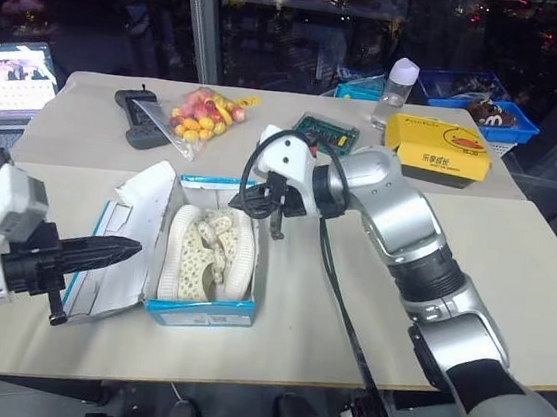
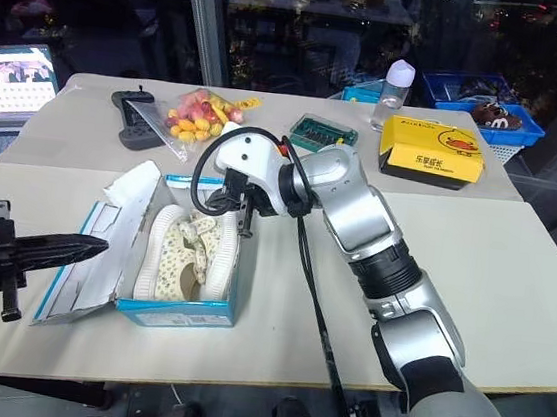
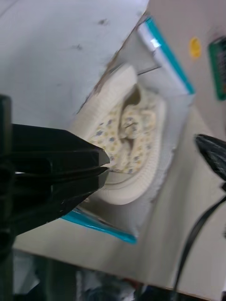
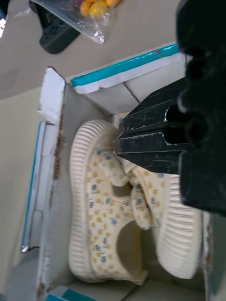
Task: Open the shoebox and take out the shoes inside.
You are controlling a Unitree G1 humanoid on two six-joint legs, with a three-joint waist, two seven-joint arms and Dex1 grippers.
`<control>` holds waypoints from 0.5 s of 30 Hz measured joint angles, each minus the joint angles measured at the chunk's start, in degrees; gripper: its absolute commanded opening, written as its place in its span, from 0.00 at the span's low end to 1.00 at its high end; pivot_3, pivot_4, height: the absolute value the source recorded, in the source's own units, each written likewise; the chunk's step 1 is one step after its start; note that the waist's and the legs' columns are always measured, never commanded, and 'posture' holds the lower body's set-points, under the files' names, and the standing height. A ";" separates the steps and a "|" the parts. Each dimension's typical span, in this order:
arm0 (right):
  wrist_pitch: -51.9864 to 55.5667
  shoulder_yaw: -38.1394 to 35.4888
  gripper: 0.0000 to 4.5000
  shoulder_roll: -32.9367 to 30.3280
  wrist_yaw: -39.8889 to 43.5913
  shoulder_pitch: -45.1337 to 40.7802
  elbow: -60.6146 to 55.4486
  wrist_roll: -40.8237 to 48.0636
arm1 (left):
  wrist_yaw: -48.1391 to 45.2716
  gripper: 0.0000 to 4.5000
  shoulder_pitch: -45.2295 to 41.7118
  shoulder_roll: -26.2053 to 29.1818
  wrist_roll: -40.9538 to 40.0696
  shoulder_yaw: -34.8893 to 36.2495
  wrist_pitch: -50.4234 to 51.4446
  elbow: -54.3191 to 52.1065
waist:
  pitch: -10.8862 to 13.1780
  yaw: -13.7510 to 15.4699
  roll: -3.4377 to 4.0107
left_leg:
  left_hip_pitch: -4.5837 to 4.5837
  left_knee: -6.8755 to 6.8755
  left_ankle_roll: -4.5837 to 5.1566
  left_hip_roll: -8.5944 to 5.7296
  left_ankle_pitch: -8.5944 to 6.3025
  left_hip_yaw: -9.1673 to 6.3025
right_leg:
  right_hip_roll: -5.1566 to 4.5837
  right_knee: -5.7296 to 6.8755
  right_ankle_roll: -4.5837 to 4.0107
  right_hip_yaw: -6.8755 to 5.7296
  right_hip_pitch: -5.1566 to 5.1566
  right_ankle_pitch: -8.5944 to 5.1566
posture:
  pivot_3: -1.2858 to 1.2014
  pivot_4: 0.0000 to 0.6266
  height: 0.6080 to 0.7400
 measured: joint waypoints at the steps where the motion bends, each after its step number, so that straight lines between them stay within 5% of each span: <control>1: 0.00 0.76 0.25 -0.05 0.46 -0.01 -0.02 -0.44 | -0.61 0.00 -1.10 0.06 0.67 -0.96 0.11 0.85 | 0.00 0.18 0.00 | -0.02 0.01 0.00 0.05 0.00 0.00 | 0.05 -0.01 -0.01 0.01 0.00 0.00 | 0.52 0.24 0.90; 11: -4.82 4.92 0.98 2.02 3.53 -4.46 5.17 -3.31 | -2.67 0.00 -4.95 -0.03 2.90 -3.44 1.91 2.13 | 0.01 0.41 0.01 | 0.01 0.12 0.00 0.06 0.00 0.01 | 0.06 0.03 -0.03 0.02 0.02 0.07 | 0.52 0.24 0.90; 15: -9.99 6.69 0.99 5.07 3.08 -6.15 12.25 -5.93 | -2.86 0.00 -4.87 -0.51 3.01 -3.33 2.85 1.73 | 0.00 0.36 0.01 | 0.00 0.12 0.00 0.07 0.00 0.02 | 0.06 0.03 -0.03 0.02 0.01 0.07 | 0.52 0.24 0.90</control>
